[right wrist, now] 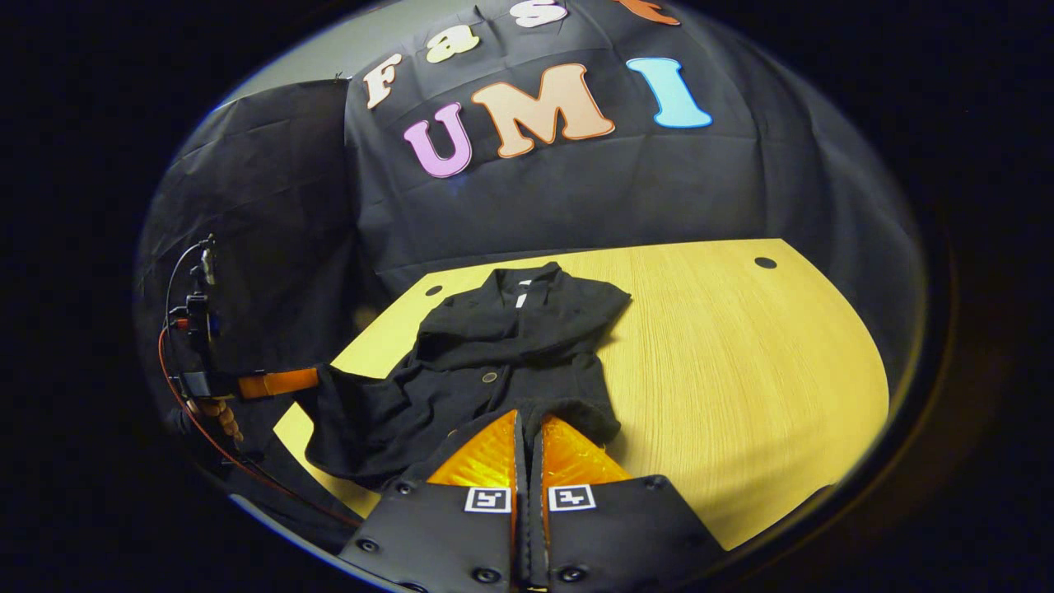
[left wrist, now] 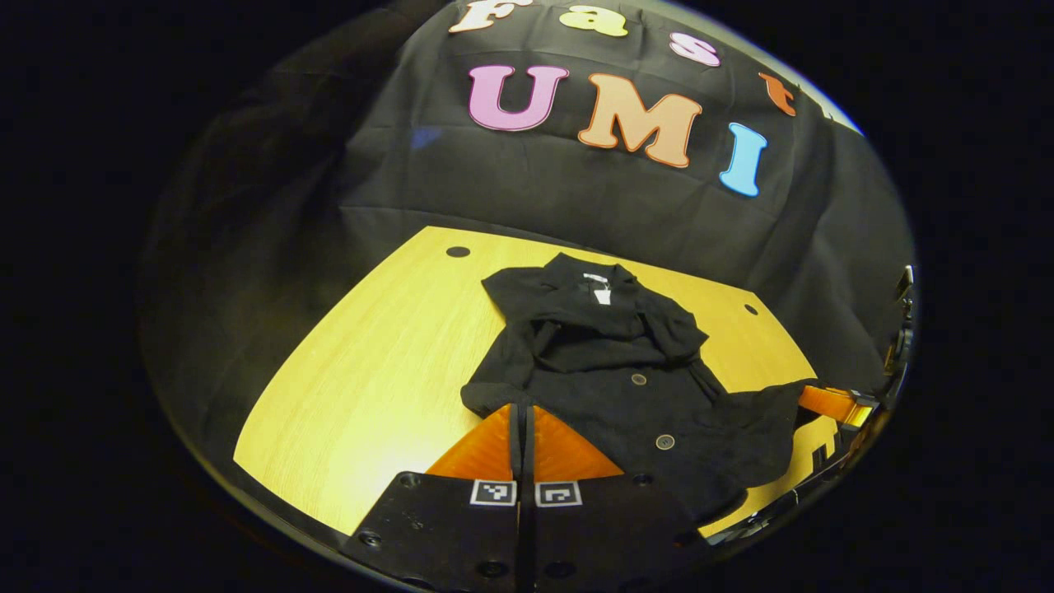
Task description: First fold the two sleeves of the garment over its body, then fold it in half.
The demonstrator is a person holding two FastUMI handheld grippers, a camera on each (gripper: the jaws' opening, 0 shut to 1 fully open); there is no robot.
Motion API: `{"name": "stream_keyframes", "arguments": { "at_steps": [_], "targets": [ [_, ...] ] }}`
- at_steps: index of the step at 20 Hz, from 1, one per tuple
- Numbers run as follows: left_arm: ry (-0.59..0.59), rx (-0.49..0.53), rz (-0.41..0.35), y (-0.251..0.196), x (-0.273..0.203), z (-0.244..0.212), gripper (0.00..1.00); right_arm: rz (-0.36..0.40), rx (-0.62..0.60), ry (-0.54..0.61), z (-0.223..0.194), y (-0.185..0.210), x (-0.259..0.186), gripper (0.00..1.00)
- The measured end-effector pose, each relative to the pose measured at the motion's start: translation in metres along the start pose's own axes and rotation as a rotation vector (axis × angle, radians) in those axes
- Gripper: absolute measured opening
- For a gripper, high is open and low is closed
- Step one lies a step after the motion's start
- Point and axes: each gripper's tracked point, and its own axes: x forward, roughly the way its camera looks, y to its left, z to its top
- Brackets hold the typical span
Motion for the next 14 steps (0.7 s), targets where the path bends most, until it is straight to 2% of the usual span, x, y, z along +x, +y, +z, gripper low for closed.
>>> {"name": "stream_keyframes", "arguments": {
  "at_steps": [2, 3, 6, 14],
  "targets": [
    [-0.021, 0.003, -0.002, 0.001, 0.005, 0.017, 0.0, -0.004, -0.002, -0.023, 0.016, 0.001, 0.004, 0.0],
    [-0.032, 0.004, -0.005, 0.002, 0.008, 0.025, 0.0, -0.004, 0.0, -0.04, 0.027, 0.002, 0.007, 0.02],
    [-0.061, 0.011, -0.013, 0.004, 0.021, 0.051, 0.0, -0.006, 0.005, -0.081, 0.058, 0.004, 0.015, 0.0],
    [-0.137, 0.031, -0.05, 0.004, 0.062, 0.121, 0.0, -0.028, -0.004, -0.167, 0.128, 0.004, 0.048, 0.02]
  ]
}}
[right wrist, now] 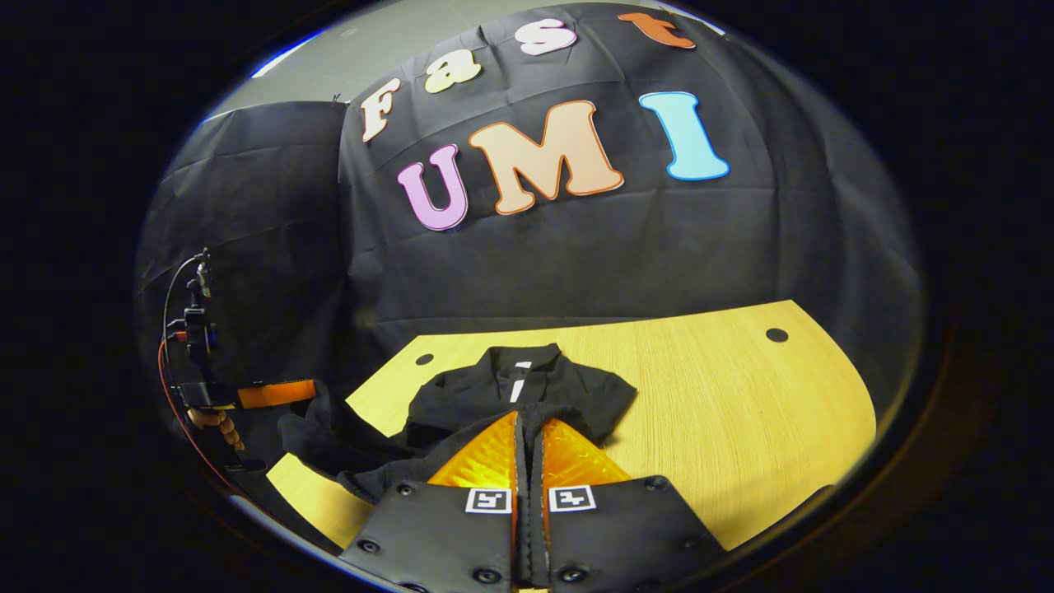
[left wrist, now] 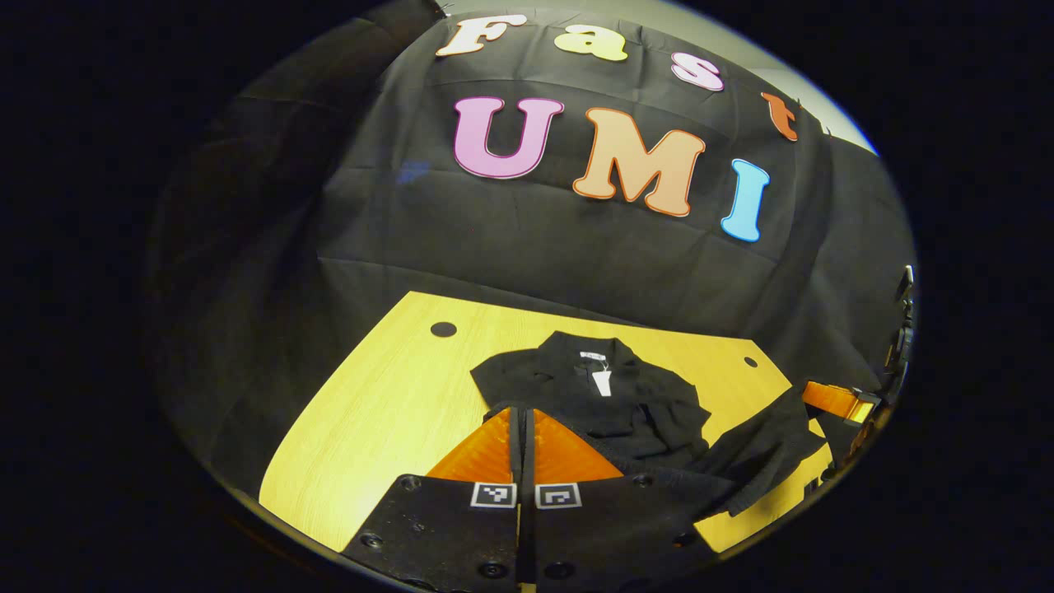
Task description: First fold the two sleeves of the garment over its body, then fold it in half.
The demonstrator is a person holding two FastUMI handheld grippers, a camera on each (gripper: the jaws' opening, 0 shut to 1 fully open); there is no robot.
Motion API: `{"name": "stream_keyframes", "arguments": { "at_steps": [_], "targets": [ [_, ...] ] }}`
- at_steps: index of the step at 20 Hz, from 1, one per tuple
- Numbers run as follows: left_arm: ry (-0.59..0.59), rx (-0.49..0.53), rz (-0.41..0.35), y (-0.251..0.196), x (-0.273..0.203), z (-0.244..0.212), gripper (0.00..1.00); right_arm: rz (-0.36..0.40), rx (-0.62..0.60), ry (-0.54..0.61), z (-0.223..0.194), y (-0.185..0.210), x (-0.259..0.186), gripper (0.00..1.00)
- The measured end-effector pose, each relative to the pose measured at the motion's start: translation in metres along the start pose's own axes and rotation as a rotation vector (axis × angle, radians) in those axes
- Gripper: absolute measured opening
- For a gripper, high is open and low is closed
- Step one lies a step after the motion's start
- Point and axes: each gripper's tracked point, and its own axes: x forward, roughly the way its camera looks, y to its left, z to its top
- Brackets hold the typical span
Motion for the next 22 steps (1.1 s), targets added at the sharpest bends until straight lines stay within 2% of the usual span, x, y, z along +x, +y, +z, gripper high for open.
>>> {"name": "stream_keyframes", "arguments": {
  "at_steps": [6, 13, 18, 20, 22],
  "targets": [
    [-0.014, 0.009, -0.023, 0.004, 0.043, 0.026, 0.0, -0.02, 0.018, -0.036, 0.031, 0.002, 0.03, 0.02],
    [-0.022, 0.014, -0.036, 0.013, 0.095, 0.034, 0.0, -0.061, 0.049, -0.051, 0.052, -0.003, 0.071, 0.02],
    [0.03, 0.034, -0.031, 0.026, 0.14, 0.021, 0.0, -0.114, 0.096, -0.032, 0.058, -0.016, 0.108, 0.02],
    [0.054, 0.059, -0.028, 0.032, 0.159, 0.015, 0.0, -0.147, 0.108, -0.015, 0.056, -0.023, 0.125, 0.0],
    [0.081, 0.103, -0.019, 0.037, 0.18, 0.005, 0.0, -0.198, 0.126, -0.003, 0.055, -0.033, 0.144, 0.02]
  ]
}}
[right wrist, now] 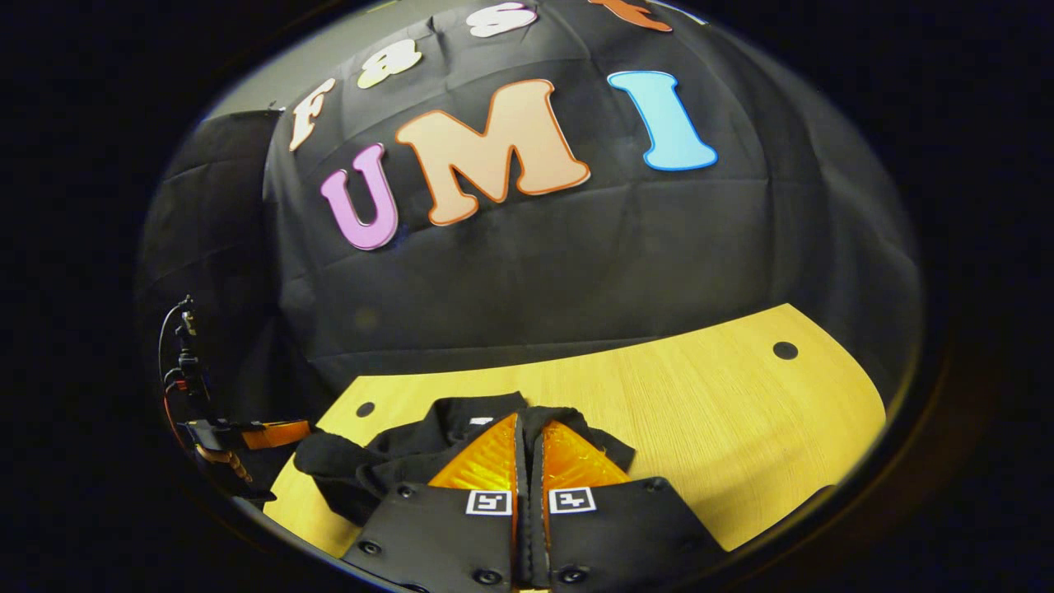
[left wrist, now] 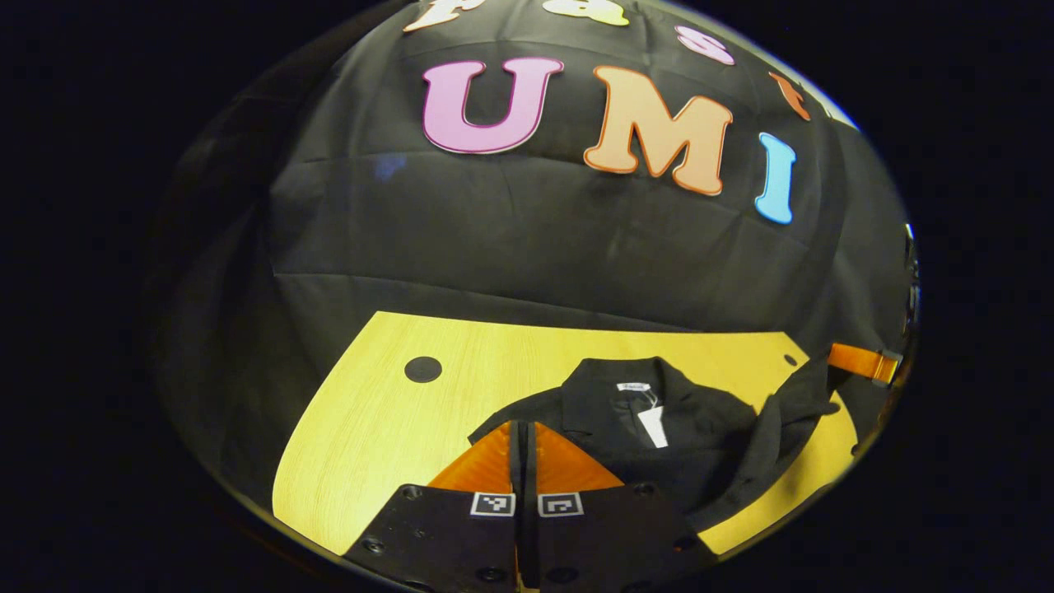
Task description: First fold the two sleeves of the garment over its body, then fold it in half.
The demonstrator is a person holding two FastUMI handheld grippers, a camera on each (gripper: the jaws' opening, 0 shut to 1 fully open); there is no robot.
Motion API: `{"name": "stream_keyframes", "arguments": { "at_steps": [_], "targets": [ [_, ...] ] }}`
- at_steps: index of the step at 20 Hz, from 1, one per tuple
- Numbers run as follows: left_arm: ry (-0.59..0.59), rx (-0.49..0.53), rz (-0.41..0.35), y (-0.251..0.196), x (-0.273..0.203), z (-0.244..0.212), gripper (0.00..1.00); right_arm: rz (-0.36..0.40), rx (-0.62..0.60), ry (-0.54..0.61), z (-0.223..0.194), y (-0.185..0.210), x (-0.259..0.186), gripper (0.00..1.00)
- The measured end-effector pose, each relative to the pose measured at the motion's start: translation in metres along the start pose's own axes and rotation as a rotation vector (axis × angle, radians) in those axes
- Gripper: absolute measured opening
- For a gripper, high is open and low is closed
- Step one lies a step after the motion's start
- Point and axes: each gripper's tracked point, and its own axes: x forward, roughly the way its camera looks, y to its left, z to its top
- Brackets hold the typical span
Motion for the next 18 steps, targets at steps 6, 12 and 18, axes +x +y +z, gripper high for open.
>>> {"name": "stream_keyframes", "arguments": {
  "at_steps": [6, 12, 18],
  "targets": [
    [-0.123, 0.038, 0.076, 0.012, 0.011, 0.034, 0.96, -0.136, -0.022, -0.077, 0.014, -0.011, 0.002, 0.92],
    [-0.288, 0.003, 0.066, -0.004, -0.059, 0.083, 0.91, -0.127, -0.156, -0.241, 0.037, 0.019, -0.063, 0.98],
    [-0.412, 0.024, 0.114, -0.022, -0.158, 0.098, 0.92, -0.07, -0.219, -0.347, 0.028, 0.036, -0.145, 1.0]
  ]
}}
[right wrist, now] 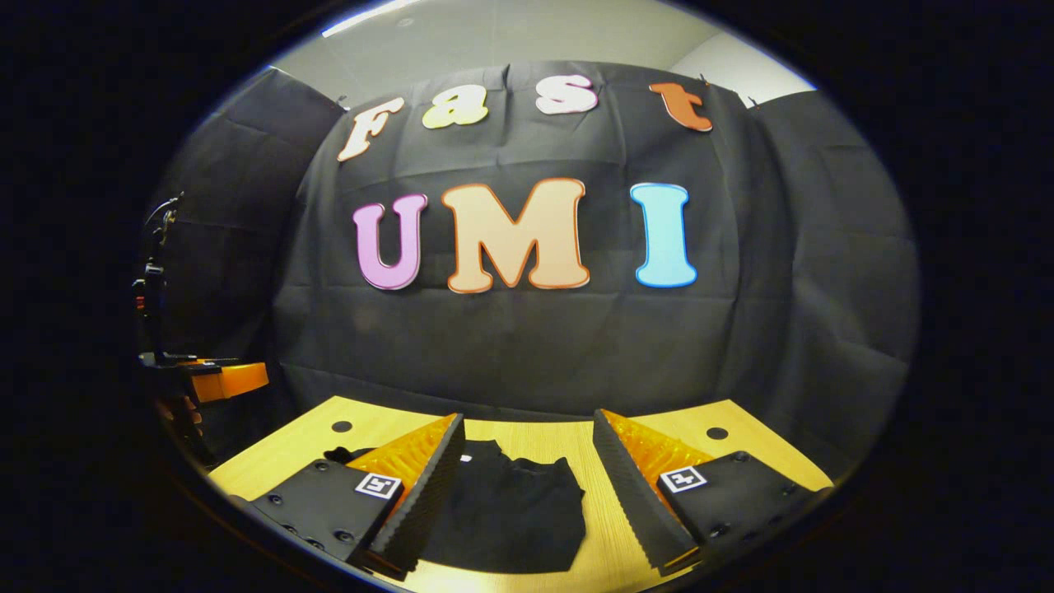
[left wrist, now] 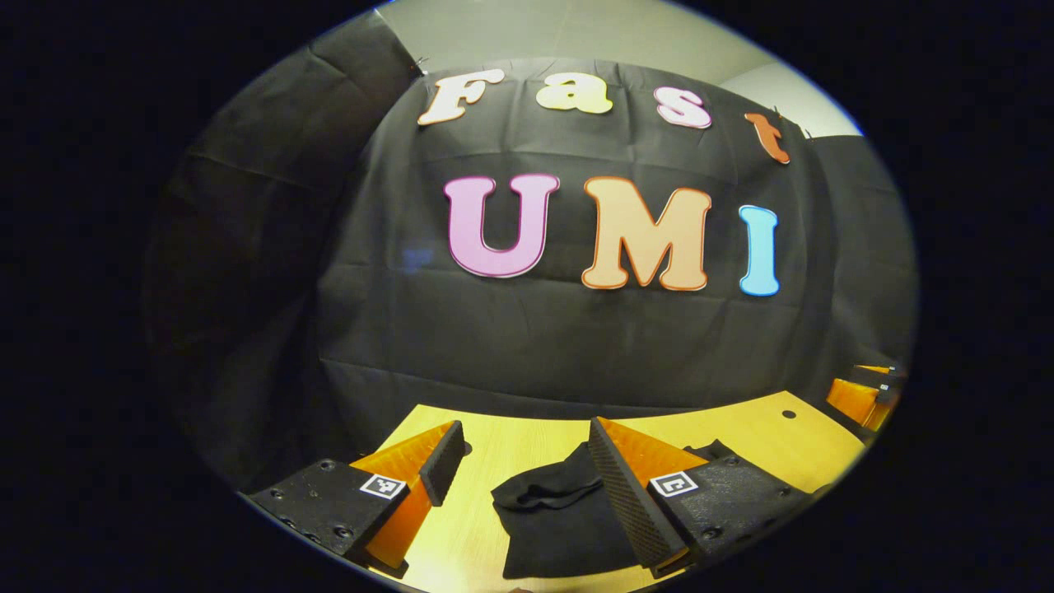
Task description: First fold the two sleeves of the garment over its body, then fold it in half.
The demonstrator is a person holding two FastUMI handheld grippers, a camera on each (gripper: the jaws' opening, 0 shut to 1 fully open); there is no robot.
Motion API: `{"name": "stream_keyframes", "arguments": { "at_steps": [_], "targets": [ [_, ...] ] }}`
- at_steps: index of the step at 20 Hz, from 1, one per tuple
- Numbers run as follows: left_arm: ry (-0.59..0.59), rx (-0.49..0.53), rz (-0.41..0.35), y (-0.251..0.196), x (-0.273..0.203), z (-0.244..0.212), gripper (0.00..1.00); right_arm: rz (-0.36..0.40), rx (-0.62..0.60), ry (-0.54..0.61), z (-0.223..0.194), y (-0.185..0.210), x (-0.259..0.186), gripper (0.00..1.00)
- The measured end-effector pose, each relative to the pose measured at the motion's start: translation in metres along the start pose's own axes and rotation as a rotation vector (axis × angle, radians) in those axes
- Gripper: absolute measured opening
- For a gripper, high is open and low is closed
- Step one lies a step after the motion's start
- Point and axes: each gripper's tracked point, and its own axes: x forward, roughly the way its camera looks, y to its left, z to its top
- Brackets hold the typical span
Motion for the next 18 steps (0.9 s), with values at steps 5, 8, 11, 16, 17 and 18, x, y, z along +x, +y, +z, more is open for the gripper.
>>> {"name": "stream_keyframes", "arguments": {
  "at_steps": [5, 8, 11, 16, 17, 18],
  "targets": [
    [-0.038, 0.021, 0.023, -0.007, -0.075, 0.01, 0.92, 0.024, 0.015, -0.063, 0.007, -0.009, -0.066, 0.94],
    [-0.062, 0.035, 0.023, -0.015, -0.112, 0.017, 0.92, 0.031, 0.034, -0.085, 0.007, -0.014, -0.109, 0.95],
    [-0.086, 0.042, 0.014, -0.023, -0.147, 0.022, 0.92, 0.038, 0.044, -0.103, 0.003, -0.012, -0.145, 0.94],
    [-0.092, 0.038, -0.005, -0.029, -0.191, 0.019, 0.92, 0.044, 0.064, -0.127, -0.003, -0.006, -0.189, 0.97],
    [-0.095, 0.037, -0.007, -0.029, -0.198, 0.02, 0.92, 0.044, 0.065, -0.134, -0.002, -0.005, -0.195, 0.97],
    [-0.103, 0.036, -0.008, -0.028, -0.203, 0.022, 0.91, 0.043, 0.063, -0.137, -0.001, -0.004, -0.2, 0.97]
  ]
}}
